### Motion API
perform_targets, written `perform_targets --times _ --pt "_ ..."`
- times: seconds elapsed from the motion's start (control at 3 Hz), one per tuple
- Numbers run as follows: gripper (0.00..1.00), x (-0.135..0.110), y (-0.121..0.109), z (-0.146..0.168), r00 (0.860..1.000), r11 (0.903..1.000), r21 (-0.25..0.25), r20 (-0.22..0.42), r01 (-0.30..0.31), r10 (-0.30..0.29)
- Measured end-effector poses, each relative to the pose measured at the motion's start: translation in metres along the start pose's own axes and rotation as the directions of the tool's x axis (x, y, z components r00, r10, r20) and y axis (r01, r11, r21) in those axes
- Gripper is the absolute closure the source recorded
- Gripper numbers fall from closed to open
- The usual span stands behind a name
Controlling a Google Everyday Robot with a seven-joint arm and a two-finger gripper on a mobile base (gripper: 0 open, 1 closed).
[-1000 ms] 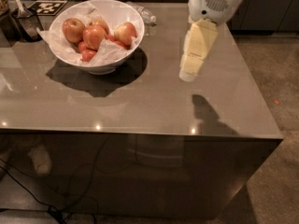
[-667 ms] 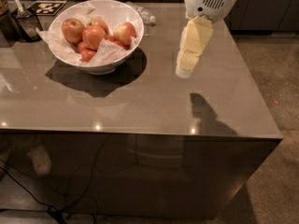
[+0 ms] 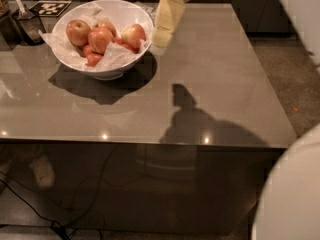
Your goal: Pick apple from white bowl
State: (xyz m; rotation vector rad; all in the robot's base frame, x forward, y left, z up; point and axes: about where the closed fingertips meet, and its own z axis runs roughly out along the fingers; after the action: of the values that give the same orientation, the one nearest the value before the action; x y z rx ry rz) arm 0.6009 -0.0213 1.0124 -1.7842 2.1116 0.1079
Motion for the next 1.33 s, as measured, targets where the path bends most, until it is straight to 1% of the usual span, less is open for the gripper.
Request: perform_targets --times 0.33,0.67,1.0,1.33 --pt "0.00 -0.014 -0.008 -0.005 0.999 0.9993 0.036 0.041 0.009 -0.011" --pt "0.00 -0.022 -0.014 -0.002 0.998 0.9989 0.046 0.067 0.013 -0.016" --pt "0.00 -0.053 -0.023 0.023 0.995 0.9990 -0.026 0.098 0.035 -0.032" --pt "0.00 -0.100 -0.042 0.044 0.986 0.9967 -0.046 0.153 0.067 -0.060"
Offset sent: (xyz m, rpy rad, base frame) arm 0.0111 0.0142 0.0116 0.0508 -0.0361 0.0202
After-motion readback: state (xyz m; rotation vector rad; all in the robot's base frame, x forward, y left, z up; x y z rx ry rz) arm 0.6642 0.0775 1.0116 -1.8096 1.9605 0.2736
